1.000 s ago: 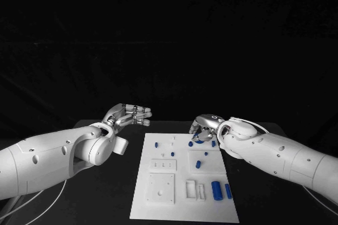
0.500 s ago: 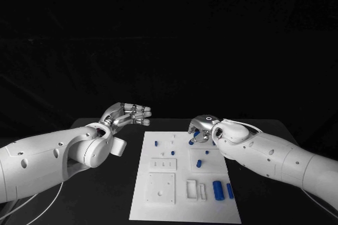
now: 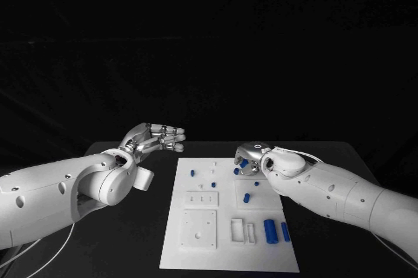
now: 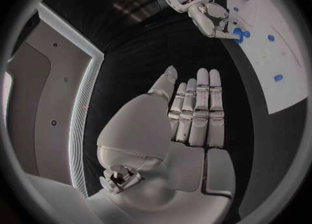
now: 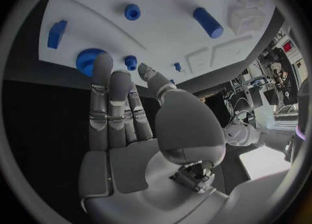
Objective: Assemble the parts on the task board
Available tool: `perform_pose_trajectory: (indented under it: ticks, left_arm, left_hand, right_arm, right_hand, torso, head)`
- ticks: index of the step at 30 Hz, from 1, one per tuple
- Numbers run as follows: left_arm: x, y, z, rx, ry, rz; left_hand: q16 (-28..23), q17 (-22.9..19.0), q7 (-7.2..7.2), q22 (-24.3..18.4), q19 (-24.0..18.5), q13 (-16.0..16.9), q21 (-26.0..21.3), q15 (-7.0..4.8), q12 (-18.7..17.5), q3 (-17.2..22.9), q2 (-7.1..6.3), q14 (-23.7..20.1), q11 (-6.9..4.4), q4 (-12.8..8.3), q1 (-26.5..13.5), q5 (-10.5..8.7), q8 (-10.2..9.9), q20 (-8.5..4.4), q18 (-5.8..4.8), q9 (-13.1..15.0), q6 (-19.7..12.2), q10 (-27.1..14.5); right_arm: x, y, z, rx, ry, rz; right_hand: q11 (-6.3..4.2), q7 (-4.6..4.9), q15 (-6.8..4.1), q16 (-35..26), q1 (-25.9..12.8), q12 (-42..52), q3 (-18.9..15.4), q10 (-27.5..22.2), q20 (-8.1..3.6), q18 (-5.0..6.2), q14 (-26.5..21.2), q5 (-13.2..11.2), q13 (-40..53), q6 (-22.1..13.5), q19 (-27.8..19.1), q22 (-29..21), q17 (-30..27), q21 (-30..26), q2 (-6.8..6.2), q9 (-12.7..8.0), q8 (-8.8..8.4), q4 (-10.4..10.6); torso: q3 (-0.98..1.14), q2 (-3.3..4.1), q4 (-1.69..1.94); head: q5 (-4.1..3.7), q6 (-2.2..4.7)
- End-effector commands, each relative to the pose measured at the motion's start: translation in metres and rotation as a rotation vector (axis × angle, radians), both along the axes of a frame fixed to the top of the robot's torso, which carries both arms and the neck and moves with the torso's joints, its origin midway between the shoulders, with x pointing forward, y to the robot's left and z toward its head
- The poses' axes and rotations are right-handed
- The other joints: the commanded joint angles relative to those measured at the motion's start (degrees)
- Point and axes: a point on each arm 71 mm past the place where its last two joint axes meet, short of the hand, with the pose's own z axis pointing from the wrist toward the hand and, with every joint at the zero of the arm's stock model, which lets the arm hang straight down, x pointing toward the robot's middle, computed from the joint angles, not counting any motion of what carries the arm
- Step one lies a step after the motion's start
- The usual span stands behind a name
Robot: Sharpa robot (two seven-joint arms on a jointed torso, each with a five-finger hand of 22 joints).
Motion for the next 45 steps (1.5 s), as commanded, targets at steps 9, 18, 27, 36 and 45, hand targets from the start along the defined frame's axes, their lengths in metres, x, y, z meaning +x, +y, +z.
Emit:
perform_pose_trajectory:
  ticks: [9,18,27,36,45]
  left_arm:
    - [-0.0015,-0.0049,0.0028,-0.001,-0.009,-0.022]
    - [-0.0011,-0.0055,0.0032,-0.001,-0.009,-0.023]
    - [-0.0005,-0.0053,0.003,0.001,-0.006,-0.022]
    - [0.0003,-0.0046,0.0027,0.003,-0.004,-0.018]
    - [0.0009,-0.0033,0.0023,0.006,0.0,-0.014]
  left_hand:
    - [0.0,-0.1,0.05,-0.1,-0.2,0.1,0.2,0.39,0.3,-0.3,0.02,-0.2,0.14,0.0,-0.7,0.13,-0.2,0.09,-0.68,-0.1,-0.4,-0.5]
    - [0.1,-0.1,0.07,-0.2,-0.1,0.1,0.1,0.4,0.3,-0.5,0.1,-0.2,0.17,0.0,-0.8,0.12,-0.2,0.12,-0.64,-0.1,-0.5,-0.6]
    - [0.1,-0.1,0.08,-0.3,0.0,0.1,0.1,0.39,0.3,-0.6,0.2,-0.1,0.17,0.1,-0.8,0.13,-0.2,0.12,-0.64,-0.1,-0.5,-0.6]
    - [0.1,-0.1,0.08,-0.3,0.0,0.1,0.1,0.39,0.3,-0.6,0.2,-0.1,0.17,0.1,-0.8,0.13,-0.2,0.12,-0.64,-0.1,-0.5,-0.6]
    - [0.2,-0.1,0.09,-0.4,0.0,0.1,0.1,0.39,0.3,-0.7,0.23,-0.1,0.19,0.1,-0.8,0.12,-0.2,0.11,-0.63,-0.1,-0.6,-0.7]
  right_arm:
    - [0.0006,0.0022,-0.0055,-0.026,0.004,0.002]
    - [0.0001,0.0043,-0.0078,-0.022,0.008,0.004]
    - [0.0005,0.002,-0.0079,-0.021,0.002,-0.003]
    - [-0.0004,0.0035,-0.0061,-0.016,-0.018,0.002]
    - [-0.0011,0.0028,-0.0019,-0.001,-0.064,-0.007]
  right_hand:
    - [-0.24,0.06,-0.04,0.4,-0.4,0.2,2.4,0.6,0.26,1.05,-0.4,-0.5,0.0,0.5,0.2,2.0,-0.2,-1.0,-0.4,0.0,0.27,0.0]
    - [-0.36,0.2,-0.15,0.6,-0.9,0.2,4.9,1.2,0.14,0.96,-0.4,-1.4,0.0,0.7,0.2,3.6,-0.3,-1.6,-0.43,0.0,0.28,0.0]
    - [-0.64,0.33,-0.39,0.8,-1.2,0.2,9.6,2.5,-0.1,0.92,-0.5,-3.7,0.0,1.8,0.0,5.0,-0.2,-1.6,0.06,0.0,0.29,0.2]
    - [-1.33,0.04,-0.94,0.6,-1.2,0.2,15.5,5.2,-0.76,0.25,-0.5,-6.8,0.0,3.7,0.1,8.6,-0.3,0.7,0.23,0.1,0.35,0.4]
    - [-1.85,-0.31,-1.32,0.6,-0.5,0.2,17.8,6.9,-1.09,0.11,-0.5,-7.9,0.1,5.0,-0.8,12.6,-0.3,2.2,0.33,0.3,0.41,0.6]
  torso:
    - [0.23,1.15,0.5]
    - [0.2,1.75,0.71]
    - [0.44,2.2,0.68]
    - [0.57,2.5,0.78]
    - [0.66,2.75,0.76]
  head:
    - [-0.35,0.38]
    - [-0.54,0.64]
    - [-0.56,0.93]
    - [-0.52,1.18]
    - [-0.31,1.57]
